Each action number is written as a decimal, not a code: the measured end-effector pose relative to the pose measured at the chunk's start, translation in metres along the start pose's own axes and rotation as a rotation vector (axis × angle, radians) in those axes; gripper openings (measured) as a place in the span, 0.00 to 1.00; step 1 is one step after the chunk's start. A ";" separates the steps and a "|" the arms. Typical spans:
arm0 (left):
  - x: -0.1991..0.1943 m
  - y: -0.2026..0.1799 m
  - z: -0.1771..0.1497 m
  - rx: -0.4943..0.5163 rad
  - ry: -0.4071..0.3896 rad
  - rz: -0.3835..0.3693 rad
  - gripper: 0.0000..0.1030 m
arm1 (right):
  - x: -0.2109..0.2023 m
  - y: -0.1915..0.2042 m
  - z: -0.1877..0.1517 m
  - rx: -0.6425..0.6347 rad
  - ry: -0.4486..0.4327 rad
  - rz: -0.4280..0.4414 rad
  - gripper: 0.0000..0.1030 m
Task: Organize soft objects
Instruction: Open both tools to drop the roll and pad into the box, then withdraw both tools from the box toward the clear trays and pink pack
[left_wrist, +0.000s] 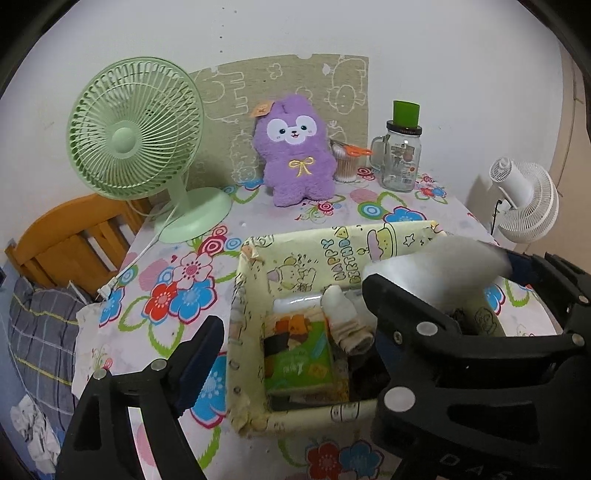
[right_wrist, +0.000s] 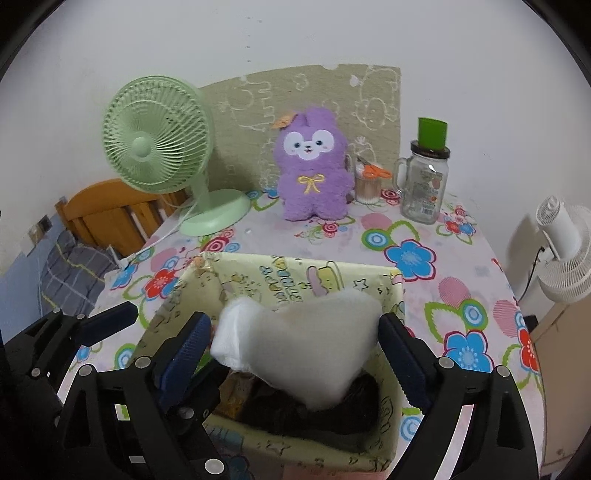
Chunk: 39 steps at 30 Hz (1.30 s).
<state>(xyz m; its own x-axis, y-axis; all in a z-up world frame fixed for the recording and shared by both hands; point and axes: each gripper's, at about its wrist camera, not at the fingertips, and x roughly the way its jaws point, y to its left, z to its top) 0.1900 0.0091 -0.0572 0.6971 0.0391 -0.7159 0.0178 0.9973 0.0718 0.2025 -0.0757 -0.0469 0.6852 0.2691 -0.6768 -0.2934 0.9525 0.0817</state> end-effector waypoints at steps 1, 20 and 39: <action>-0.002 0.001 -0.002 -0.002 -0.001 0.000 0.84 | -0.002 0.003 -0.001 -0.012 -0.004 -0.003 0.92; -0.037 -0.012 -0.021 0.020 -0.035 -0.026 0.88 | -0.046 0.008 -0.021 -0.021 -0.055 -0.034 0.97; -0.066 -0.020 -0.041 0.020 -0.064 -0.032 0.89 | -0.081 0.015 -0.040 -0.028 -0.102 -0.063 0.97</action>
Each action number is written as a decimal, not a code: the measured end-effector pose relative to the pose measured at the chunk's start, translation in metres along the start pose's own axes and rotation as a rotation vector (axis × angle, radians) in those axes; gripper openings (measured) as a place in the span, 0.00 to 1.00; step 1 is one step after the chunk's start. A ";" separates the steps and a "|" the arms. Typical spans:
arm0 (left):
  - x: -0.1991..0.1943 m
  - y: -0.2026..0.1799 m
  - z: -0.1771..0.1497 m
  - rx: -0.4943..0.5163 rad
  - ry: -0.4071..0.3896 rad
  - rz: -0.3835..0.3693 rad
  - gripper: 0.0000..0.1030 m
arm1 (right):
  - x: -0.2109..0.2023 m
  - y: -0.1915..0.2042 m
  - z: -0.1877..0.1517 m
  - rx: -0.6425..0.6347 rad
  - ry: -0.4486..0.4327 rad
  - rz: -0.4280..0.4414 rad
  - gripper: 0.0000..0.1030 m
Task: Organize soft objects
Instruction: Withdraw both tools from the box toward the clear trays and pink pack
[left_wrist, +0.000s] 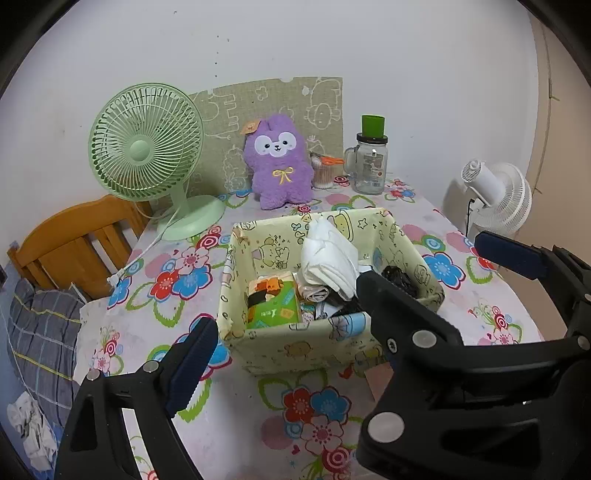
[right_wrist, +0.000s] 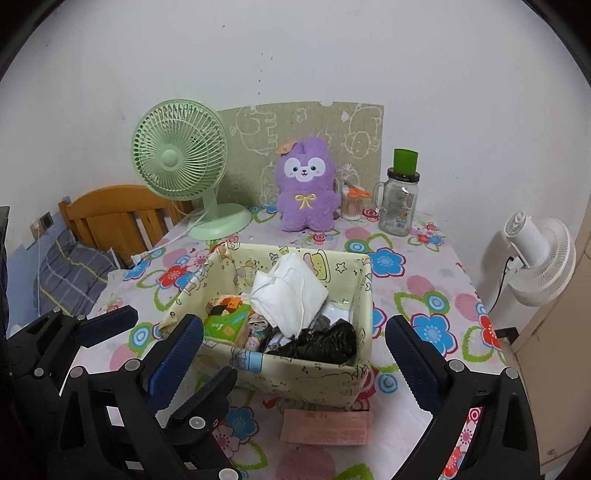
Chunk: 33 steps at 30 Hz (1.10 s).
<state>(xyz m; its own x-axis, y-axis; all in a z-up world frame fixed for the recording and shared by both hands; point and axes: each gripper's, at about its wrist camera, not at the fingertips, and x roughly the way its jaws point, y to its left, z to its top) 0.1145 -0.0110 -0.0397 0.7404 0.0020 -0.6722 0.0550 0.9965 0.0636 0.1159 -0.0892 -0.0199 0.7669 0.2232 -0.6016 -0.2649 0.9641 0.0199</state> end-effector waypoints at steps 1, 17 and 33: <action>-0.001 -0.001 -0.001 0.000 0.000 0.000 0.89 | -0.002 0.000 -0.001 0.000 -0.002 -0.002 0.97; -0.011 -0.020 -0.028 0.008 0.014 -0.033 0.95 | -0.019 -0.009 -0.031 0.010 0.011 -0.014 0.97; 0.003 -0.036 -0.066 -0.026 0.064 -0.065 0.98 | -0.013 -0.022 -0.072 0.006 0.063 -0.025 0.97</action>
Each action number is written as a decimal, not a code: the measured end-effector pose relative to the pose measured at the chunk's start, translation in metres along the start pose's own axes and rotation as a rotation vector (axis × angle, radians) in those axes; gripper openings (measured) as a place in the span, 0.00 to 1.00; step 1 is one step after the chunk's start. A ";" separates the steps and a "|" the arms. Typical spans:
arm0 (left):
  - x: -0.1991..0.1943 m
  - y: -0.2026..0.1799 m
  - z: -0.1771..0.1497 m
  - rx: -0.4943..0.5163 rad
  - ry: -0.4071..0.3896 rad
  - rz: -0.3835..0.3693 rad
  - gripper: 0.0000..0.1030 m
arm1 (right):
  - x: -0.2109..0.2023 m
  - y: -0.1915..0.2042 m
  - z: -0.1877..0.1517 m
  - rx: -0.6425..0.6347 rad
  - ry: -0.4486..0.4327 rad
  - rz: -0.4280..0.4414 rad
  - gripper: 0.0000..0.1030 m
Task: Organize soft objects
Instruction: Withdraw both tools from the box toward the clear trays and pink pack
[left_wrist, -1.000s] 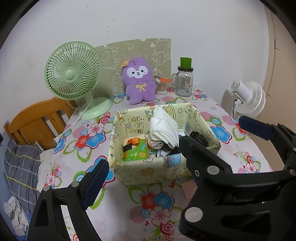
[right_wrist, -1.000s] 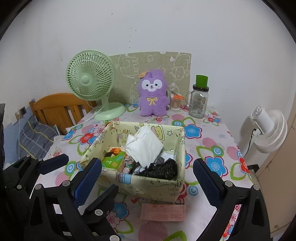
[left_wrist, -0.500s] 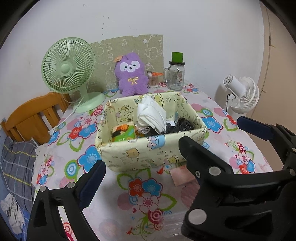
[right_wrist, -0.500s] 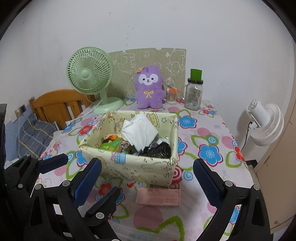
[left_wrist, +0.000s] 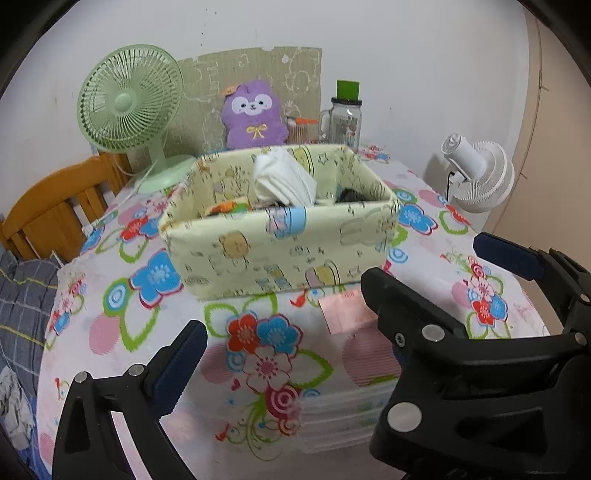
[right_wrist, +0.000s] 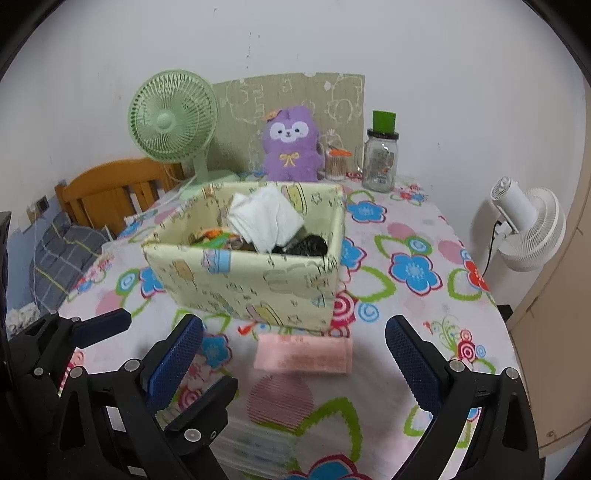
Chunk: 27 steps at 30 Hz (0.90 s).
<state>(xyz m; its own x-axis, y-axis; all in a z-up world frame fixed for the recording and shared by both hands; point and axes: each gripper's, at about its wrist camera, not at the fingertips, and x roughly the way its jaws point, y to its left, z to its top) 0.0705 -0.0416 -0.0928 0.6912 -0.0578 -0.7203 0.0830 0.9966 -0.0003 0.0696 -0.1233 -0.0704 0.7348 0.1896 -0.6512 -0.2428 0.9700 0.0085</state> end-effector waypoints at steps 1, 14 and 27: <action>0.002 -0.001 -0.002 0.000 0.005 0.000 0.98 | 0.001 -0.001 -0.003 -0.003 0.003 -0.002 0.97; 0.023 -0.013 -0.028 -0.058 0.076 -0.006 0.99 | 0.010 -0.017 -0.031 0.011 0.043 -0.011 0.97; 0.034 -0.035 -0.044 -0.071 0.119 0.011 1.00 | 0.015 -0.031 -0.049 0.011 0.074 -0.012 0.97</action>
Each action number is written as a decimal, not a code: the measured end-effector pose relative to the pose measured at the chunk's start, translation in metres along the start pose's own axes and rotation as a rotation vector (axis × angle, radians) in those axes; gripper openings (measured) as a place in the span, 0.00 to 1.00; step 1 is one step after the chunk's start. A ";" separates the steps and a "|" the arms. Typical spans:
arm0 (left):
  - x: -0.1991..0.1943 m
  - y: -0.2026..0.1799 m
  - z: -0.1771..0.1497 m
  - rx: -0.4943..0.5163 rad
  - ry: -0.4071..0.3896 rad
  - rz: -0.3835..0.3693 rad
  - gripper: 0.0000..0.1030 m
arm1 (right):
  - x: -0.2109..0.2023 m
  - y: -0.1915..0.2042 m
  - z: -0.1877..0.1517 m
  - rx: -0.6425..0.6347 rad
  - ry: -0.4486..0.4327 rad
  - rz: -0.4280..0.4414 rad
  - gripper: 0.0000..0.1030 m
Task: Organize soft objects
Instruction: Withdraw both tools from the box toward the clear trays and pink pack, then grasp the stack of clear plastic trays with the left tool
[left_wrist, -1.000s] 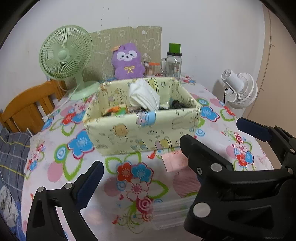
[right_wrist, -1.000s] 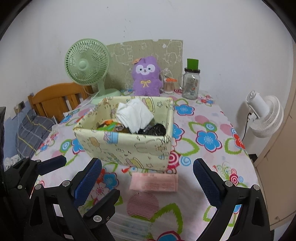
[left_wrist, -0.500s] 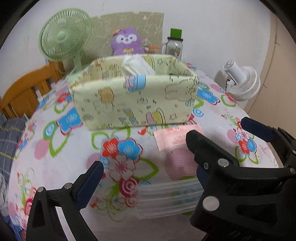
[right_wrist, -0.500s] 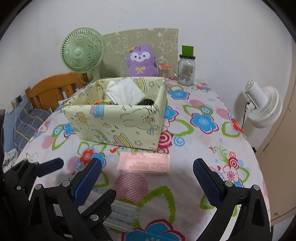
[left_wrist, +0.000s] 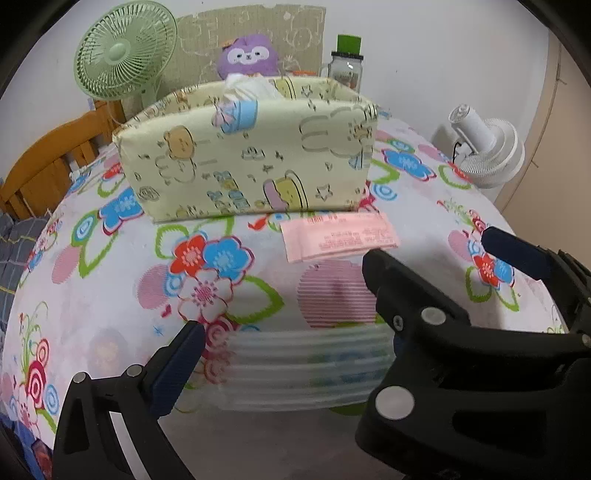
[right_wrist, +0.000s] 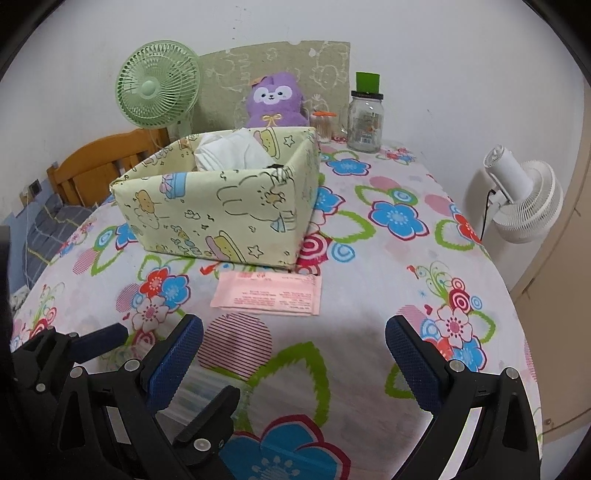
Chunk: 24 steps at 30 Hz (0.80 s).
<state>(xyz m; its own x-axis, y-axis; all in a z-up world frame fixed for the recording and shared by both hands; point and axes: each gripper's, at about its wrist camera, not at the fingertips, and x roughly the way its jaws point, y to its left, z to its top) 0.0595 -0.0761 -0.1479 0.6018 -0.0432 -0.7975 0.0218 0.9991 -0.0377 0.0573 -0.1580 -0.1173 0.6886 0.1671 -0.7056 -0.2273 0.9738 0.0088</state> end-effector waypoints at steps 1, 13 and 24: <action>0.002 -0.001 -0.001 -0.002 0.006 0.002 1.00 | 0.000 -0.001 -0.001 0.003 0.001 0.002 0.97; 0.006 -0.013 -0.007 -0.013 0.022 0.032 1.00 | 0.005 -0.014 -0.011 0.024 0.019 0.009 0.97; 0.004 -0.026 -0.008 0.015 0.013 0.026 1.00 | 0.004 -0.020 -0.014 0.032 0.020 -0.002 0.97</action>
<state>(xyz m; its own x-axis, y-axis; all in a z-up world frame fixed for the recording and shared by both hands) 0.0544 -0.1026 -0.1547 0.5919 -0.0168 -0.8058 0.0177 0.9998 -0.0078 0.0550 -0.1787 -0.1302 0.6751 0.1624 -0.7197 -0.2035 0.9786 0.0299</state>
